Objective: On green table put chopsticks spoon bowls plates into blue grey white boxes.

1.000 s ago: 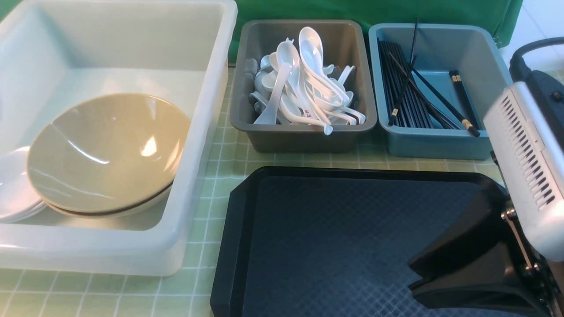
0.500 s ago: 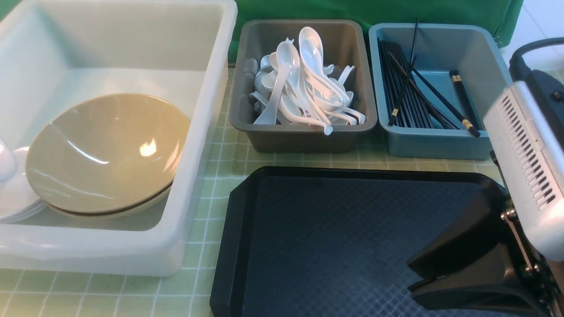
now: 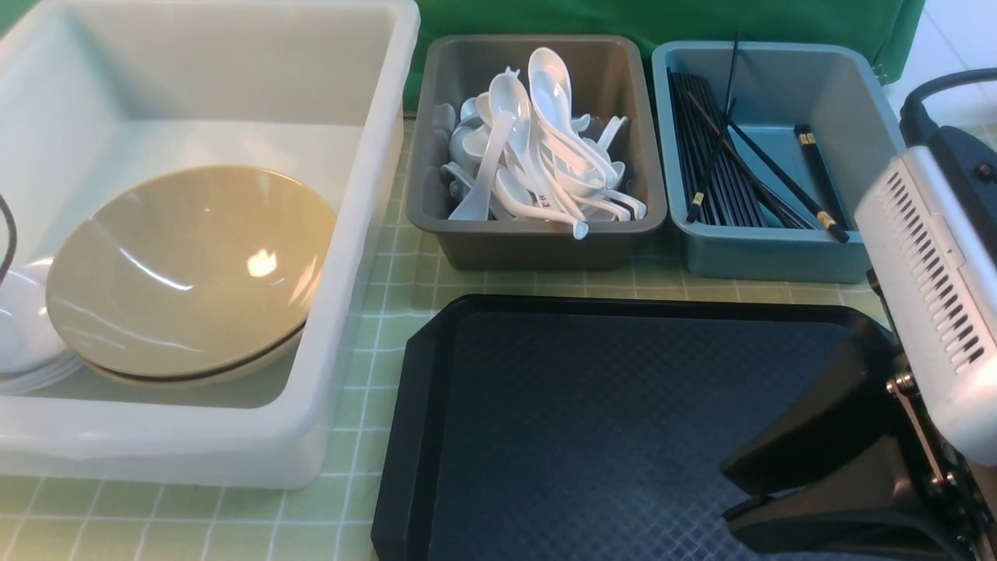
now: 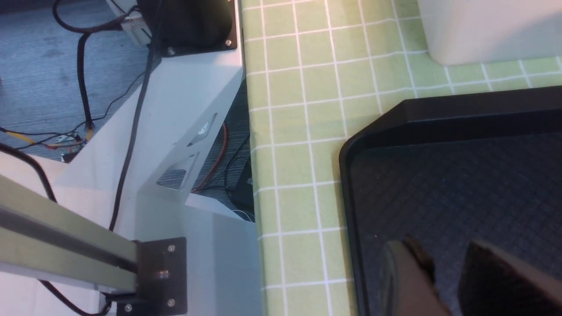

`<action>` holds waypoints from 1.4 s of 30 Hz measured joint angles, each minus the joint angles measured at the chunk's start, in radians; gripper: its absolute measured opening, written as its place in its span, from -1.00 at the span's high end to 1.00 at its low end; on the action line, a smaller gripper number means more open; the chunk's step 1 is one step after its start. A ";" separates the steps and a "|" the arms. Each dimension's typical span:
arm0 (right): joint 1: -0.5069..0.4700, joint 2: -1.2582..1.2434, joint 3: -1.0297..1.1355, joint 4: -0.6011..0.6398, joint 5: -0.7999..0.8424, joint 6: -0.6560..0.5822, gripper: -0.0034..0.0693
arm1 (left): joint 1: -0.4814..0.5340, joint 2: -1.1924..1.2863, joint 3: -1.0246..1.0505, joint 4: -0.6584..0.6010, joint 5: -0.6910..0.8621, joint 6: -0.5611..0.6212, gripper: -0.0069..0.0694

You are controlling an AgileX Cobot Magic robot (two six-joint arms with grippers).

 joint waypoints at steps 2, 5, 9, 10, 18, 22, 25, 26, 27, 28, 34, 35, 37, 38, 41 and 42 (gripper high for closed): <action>0.000 0.000 0.000 0.000 -0.005 0.000 0.37 | 0.000 0.000 0.000 0.001 0.002 0.001 0.06; 0.000 0.000 0.000 0.000 -0.006 0.000 0.37 | 0.000 -0.001 0.000 0.006 0.016 -0.001 -0.36; 0.000 0.000 0.000 0.000 -0.007 0.000 0.36 | -0.001 -0.025 0.000 0.023 0.045 -0.016 -0.75; 0.000 0.000 0.000 0.000 -0.009 0.000 0.36 | -0.001 -0.036 0.000 0.024 0.047 -0.020 -0.81; 0.000 0.000 0.000 -0.041 -0.215 0.080 0.35 | -0.123 -0.317 0.000 -0.267 0.043 0.221 -0.92; -0.011 0.000 0.000 -0.204 -0.352 0.260 0.34 | -0.352 -0.420 -0.001 -0.475 0.062 0.466 -0.86; -0.085 0.004 0.000 -0.393 -0.393 0.477 0.34 | -0.573 -0.451 -0.001 -0.509 0.125 0.556 -0.56; -0.114 0.004 0.000 -0.439 -0.387 0.530 0.34 | -0.605 -0.454 -0.001 -0.499 0.141 0.558 -0.49; -0.154 0.005 0.000 -0.490 -0.371 0.590 0.34 | -0.662 -0.456 -0.001 -0.480 0.168 0.554 -0.33; -0.197 0.005 0.000 -0.526 -0.351 0.621 0.34 | -0.692 -0.458 -0.001 -0.462 0.183 0.545 -0.21; -0.391 -0.087 0.122 -0.625 -0.234 0.749 0.34 | -0.809 -0.493 0.075 -0.385 0.207 0.497 0.57; -0.402 -0.131 0.181 -0.625 -0.235 0.757 0.34 | -0.817 -0.503 0.098 -0.384 0.187 0.496 0.66; -0.409 -0.234 0.309 -0.614 -0.269 0.780 0.36 | -0.835 -0.530 0.150 -0.380 0.144 0.486 0.78; -0.409 -0.302 0.382 -0.595 -0.299 0.783 0.41 | -0.844 -0.552 0.181 -0.380 0.124 0.476 0.80; -0.409 -0.494 0.554 -0.517 -0.397 0.762 0.62 | -0.854 -0.617 0.234 -0.380 0.120 0.463 0.82; -0.409 -0.615 0.614 -0.475 -0.464 0.725 0.74 | -0.857 -0.668 0.265 -0.386 0.137 0.452 0.82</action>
